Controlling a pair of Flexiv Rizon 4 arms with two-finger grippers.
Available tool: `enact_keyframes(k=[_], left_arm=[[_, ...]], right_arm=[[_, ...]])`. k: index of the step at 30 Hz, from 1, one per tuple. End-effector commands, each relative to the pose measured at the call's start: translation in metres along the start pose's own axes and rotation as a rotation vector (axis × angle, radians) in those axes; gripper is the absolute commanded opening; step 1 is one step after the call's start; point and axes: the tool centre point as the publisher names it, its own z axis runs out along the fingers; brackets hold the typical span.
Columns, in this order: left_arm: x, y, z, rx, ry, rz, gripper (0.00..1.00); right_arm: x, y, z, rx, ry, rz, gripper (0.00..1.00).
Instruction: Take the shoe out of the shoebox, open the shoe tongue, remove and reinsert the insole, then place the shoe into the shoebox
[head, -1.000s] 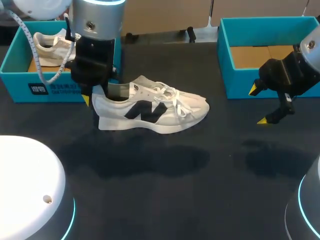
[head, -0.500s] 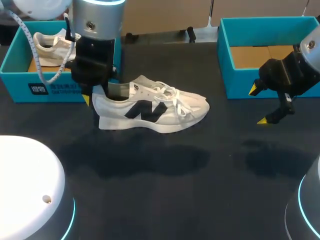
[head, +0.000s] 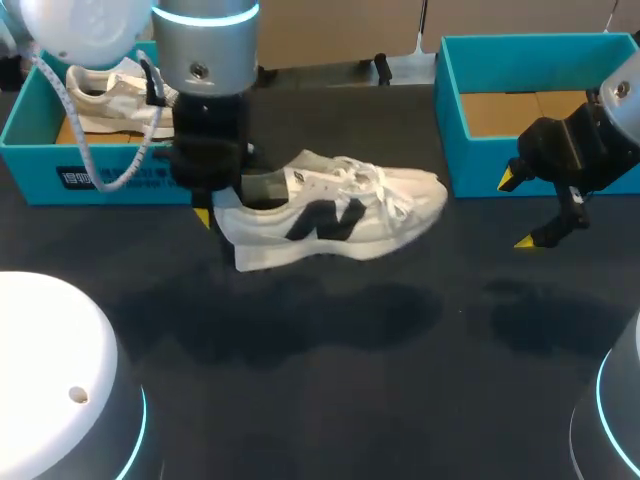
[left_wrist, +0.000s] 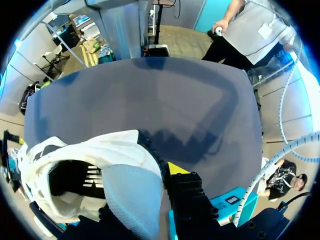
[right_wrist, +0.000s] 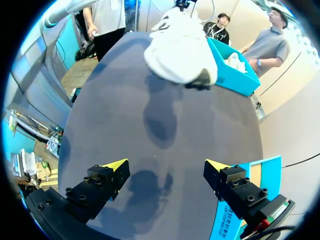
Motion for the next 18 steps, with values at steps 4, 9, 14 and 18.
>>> enact_keyframes(k=[4, 9, 14, 18], left_arm=[[-0.026, -0.011, 0.008, 0.011, -0.008, 0.001, 0.00], [-0.040, -0.014, 0.007, 0.000, 0.000, 0.005, 0.00], [-0.040, -0.014, 0.007, 0.000, 0.000, 0.005, 0.00], [-0.040, -0.014, 0.007, 0.000, 0.000, 0.005, 0.00]], right_arm=[[0.000, 0.000, 0.001, 0.004, -0.001, 0.001, 1.00], [0.000, 0.000, 0.001, 0.004, -0.001, 0.001, 1.00], [0.000, 0.000, 0.001, 0.004, -0.001, 0.001, 1.00], [0.000, 0.000, 0.001, 0.004, -0.001, 0.001, 1.00]])
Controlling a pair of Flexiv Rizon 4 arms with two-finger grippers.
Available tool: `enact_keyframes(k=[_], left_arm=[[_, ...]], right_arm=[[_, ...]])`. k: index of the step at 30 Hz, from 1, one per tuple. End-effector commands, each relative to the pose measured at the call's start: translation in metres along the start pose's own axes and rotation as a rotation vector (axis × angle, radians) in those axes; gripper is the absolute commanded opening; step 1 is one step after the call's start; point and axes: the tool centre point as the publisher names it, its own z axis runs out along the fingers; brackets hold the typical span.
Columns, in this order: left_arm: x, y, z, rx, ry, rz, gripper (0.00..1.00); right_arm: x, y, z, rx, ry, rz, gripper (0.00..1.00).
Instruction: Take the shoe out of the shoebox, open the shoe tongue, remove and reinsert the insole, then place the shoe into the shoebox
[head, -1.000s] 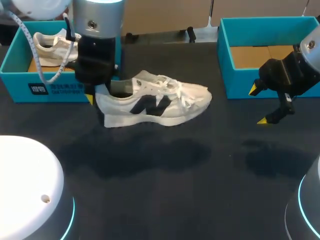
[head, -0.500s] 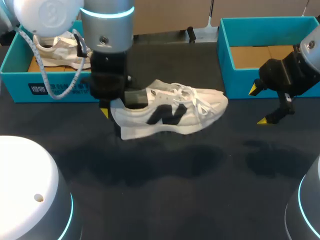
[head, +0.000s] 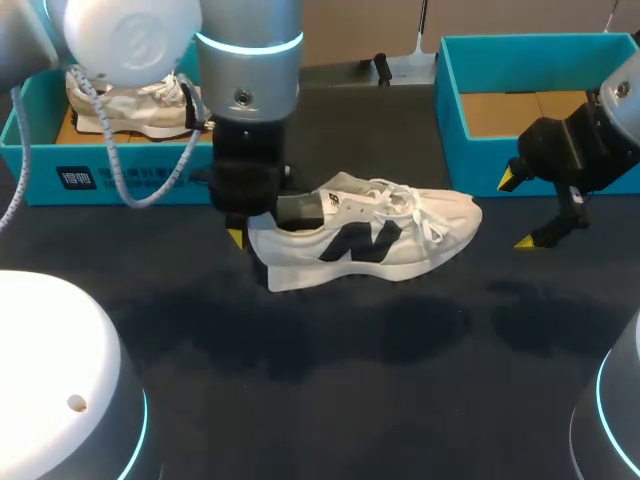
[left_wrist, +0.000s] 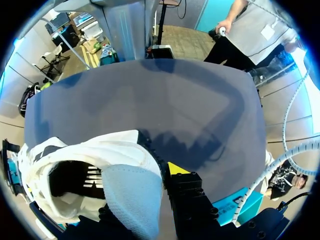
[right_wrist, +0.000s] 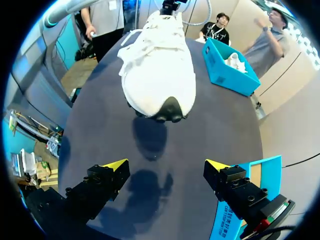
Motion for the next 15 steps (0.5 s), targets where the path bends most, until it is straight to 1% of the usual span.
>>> enact_keyframes(k=[1, 7, 8, 9, 10, 11, 12, 13, 15], left_arm=[[0.000, 0.001, -0.002, 0.001, -0.001, 0.001, 0.00], [0.000, 0.001, -0.002, 0.001, -0.001, 0.001, 0.00], [-0.002, 0.004, 0.005, -0.011, 0.014, -0.026, 0.00], [-0.004, 0.005, 0.010, -0.026, 0.005, 0.008, 0.00], [-0.003, 0.005, 0.013, -0.001, -0.006, 0.030, 0.00], [-0.004, 0.007, 0.019, -0.027, 0.005, 0.011, 0.00], [-0.005, 0.008, 0.023, -0.029, 0.002, 0.015, 0.00], [-0.005, 0.009, 0.027, -0.008, 0.001, 0.020, 0.00], [-0.005, 0.011, 0.035, -0.027, 0.003, 0.016, 0.00]], right_arm=[[0.000, 0.001, 0.001, 0.004, 0.000, 0.000, 1.00], [0.000, 0.001, 0.001, 0.004, 0.000, 0.000, 1.00], [0.000, 0.001, 0.001, 0.004, 0.000, 0.000, 1.00], [0.000, 0.001, 0.001, 0.004, 0.000, 0.000, 1.00], [0.000, 0.001, 0.001, 0.004, 0.000, 0.000, 1.00], [0.000, 0.001, 0.001, 0.004, 0.000, 0.000, 1.00], [0.000, 0.001, 0.001, 0.004, 0.000, 0.000, 1.00], [0.000, 0.001, 0.001, 0.004, 0.000, 0.000, 1.00], [0.000, 0.001, 0.001, 0.004, 0.000, 0.000, 1.00]])
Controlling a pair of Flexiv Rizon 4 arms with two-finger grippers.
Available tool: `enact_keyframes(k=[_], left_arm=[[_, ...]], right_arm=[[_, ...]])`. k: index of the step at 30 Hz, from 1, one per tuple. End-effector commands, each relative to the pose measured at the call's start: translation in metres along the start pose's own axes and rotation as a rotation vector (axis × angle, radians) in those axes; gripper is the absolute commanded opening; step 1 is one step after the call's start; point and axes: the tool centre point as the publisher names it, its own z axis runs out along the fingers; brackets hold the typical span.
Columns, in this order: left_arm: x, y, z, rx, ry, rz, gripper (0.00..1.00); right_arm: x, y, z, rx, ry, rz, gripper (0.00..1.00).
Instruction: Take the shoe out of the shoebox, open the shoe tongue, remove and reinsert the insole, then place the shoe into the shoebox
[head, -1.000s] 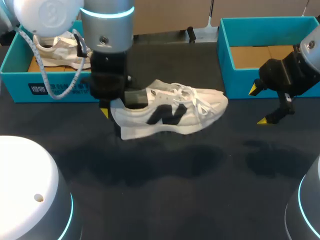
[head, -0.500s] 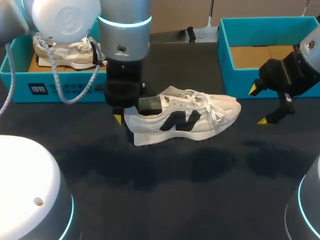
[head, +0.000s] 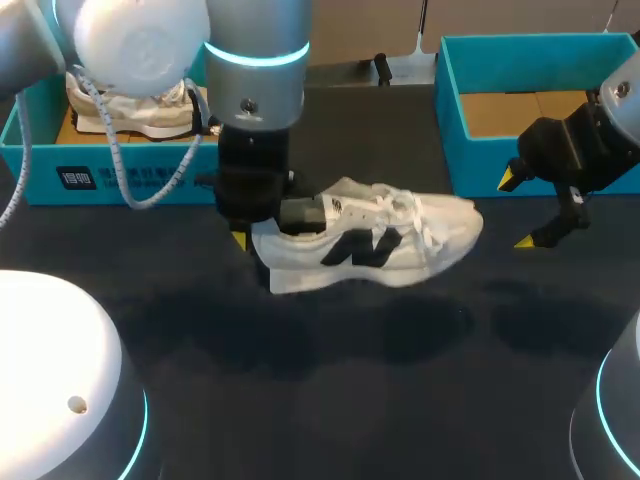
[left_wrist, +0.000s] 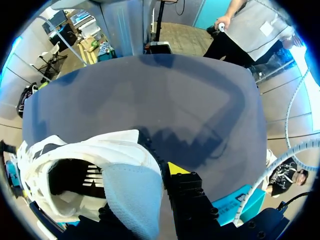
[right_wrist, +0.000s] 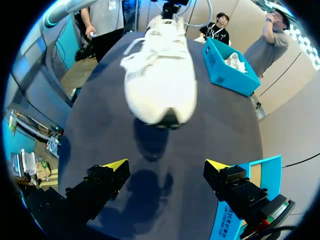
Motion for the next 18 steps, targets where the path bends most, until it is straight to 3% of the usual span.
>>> enact_keyframes(k=[1, 7, 11, 12, 14, 18], left_arm=[[-0.001, 0.007, 0.023, -0.004, -0.001, -0.010, 0.00], [-0.001, 0.014, 0.049, -0.010, -0.017, 0.009, 0.00], [-0.004, 0.022, 0.078, 0.003, 0.020, -0.013, 0.00], [-0.003, 0.024, 0.084, -0.024, 0.016, -0.025, 0.00], [-0.003, 0.028, 0.096, 0.003, 0.007, -0.014, 0.00], [-0.003, 0.031, 0.116, -0.041, 0.002, -0.009, 0.00]], right_arm=[[0.000, 0.001, 0.001, 0.004, 0.000, 0.000, 1.00], [0.000, 0.001, 0.001, 0.004, 0.000, 0.000, 1.00], [0.000, 0.001, 0.001, 0.004, 0.000, 0.000, 1.00], [0.000, 0.001, 0.001, 0.004, 0.000, 0.000, 1.00], [0.000, 0.001, 0.001, 0.004, 0.000, 0.000, 1.00], [0.000, 0.001, 0.001, 0.004, 0.000, 0.000, 1.00]])
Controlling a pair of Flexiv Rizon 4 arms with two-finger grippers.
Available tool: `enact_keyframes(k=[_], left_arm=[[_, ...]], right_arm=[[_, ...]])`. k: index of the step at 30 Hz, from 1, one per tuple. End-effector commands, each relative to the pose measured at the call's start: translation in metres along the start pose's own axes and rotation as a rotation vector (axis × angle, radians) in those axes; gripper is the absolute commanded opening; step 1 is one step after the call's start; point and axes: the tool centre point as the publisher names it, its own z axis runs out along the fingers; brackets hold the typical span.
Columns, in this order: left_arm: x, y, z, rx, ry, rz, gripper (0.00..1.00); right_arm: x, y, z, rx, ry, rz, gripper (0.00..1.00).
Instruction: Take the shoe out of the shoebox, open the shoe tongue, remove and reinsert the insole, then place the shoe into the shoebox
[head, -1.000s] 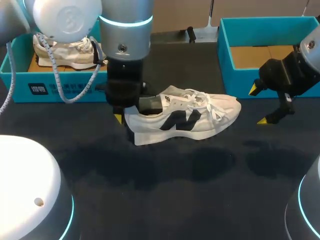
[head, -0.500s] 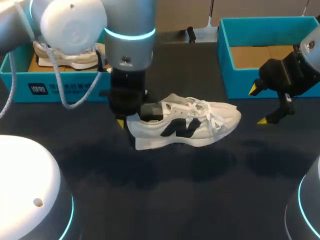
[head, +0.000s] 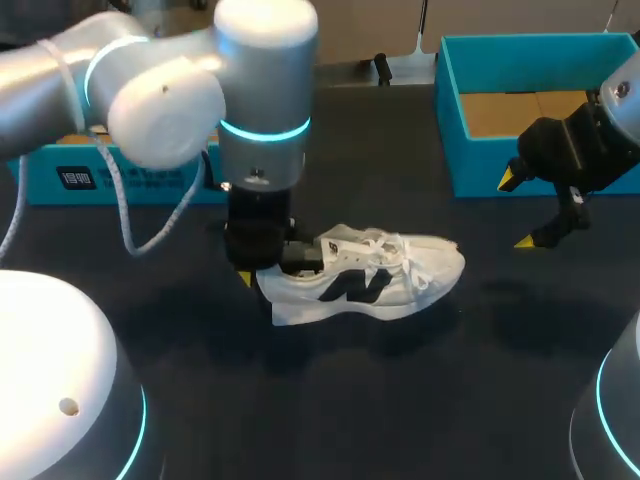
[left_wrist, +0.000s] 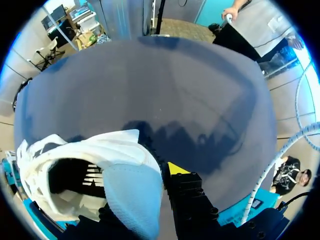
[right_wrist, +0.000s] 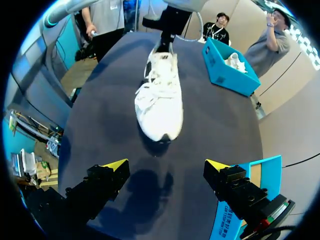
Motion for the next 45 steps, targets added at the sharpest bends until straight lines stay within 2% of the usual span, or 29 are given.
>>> enact_keyframes(k=[1, 9, 18, 23, 26, 27, 28, 30, 31, 32, 33, 34, 41, 45], left_arm=[[0.000, 0.006, 0.032, -0.014, -0.008, -0.003, 0.00], [-0.001, 0.008, 0.054, -0.062, -0.013, 0.015, 0.00], [-0.007, 0.010, 0.074, -0.048, 0.002, 0.018, 0.00], [-0.009, 0.012, 0.085, -0.068, 0.030, 0.006, 0.00], [-0.010, 0.013, 0.086, -0.050, 0.020, 0.005, 0.00], [-0.011, 0.012, 0.083, -0.056, 0.019, 0.003, 0.04], [-0.011, 0.011, 0.082, -0.056, 0.018, 0.004, 0.29], [-0.011, 0.011, 0.081, -0.061, 0.020, 0.004, 0.35], [-0.011, 0.010, 0.081, -0.063, 0.023, 0.006, 0.42], [-0.010, 0.008, 0.080, -0.062, 0.023, 0.005, 0.55], [-0.010, 0.007, 0.080, -0.060, 0.022, 0.006, 0.90], [-0.009, 0.006, 0.079, -0.060, 0.023, 0.006, 1.00], [-0.007, 0.002, 0.064, -0.057, -0.028, 0.005, 1.00], [-0.005, 0.000, 0.048, -0.055, -0.084, -0.003, 1.00]], right_arm=[[0.000, 0.001, 0.001, 0.004, 0.000, 0.000, 1.00], [0.000, 0.001, 0.001, 0.004, 0.000, 0.000, 1.00], [0.000, 0.001, 0.001, 0.004, 0.000, 0.000, 1.00], [0.000, 0.001, 0.001, 0.004, 0.000, 0.000, 1.00], [0.000, 0.001, 0.001, 0.004, 0.000, 0.000, 1.00], [0.000, 0.001, 0.001, 0.004, 0.000, 0.000, 1.00], [0.000, 0.001, 0.001, 0.004, 0.000, 0.000, 1.00], [0.000, 0.001, 0.001, 0.004, 0.000, 0.000, 1.00], [0.000, 0.001, 0.001, 0.004, 0.000, 0.000, 1.00], [0.000, 0.001, 0.001, 0.004, 0.000, 0.000, 1.00], [0.000, 0.001, 0.001, 0.004, 0.000, 0.000, 1.00], [0.000, 0.001, 0.001, 0.004, 0.000, 0.000, 1.00], [0.000, 0.001, 0.001, 0.004, 0.000, 0.000, 1.00], [0.000, 0.001, 0.001, 0.004, 0.000, 0.000, 1.00]])
